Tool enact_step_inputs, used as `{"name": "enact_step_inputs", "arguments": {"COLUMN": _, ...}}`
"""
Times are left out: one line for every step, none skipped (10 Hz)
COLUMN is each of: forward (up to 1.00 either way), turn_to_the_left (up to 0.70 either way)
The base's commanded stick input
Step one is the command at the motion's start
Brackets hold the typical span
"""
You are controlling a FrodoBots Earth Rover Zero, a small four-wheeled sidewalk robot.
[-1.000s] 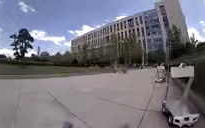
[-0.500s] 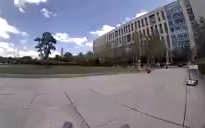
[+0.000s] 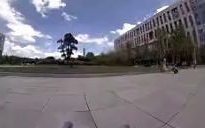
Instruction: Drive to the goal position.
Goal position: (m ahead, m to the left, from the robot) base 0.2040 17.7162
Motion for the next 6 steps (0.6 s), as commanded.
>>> {"name": "enact_step_inputs", "arguments": {"forward": 0.7, "turn_to_the_left": 0.35}}
{"name": "enact_step_inputs", "arguments": {"forward": 0.7, "turn_to_the_left": 0.35}}
{"name": "enact_step_inputs", "arguments": {"forward": 0.7, "turn_to_the_left": 0.35}}
{"name": "enact_step_inputs", "arguments": {"forward": 0.7, "turn_to_the_left": 0.35}}
{"name": "enact_step_inputs", "arguments": {"forward": 0.7, "turn_to_the_left": 0.35}}
{"name": "enact_step_inputs", "arguments": {"forward": 0.7, "turn_to_the_left": 0.35}}
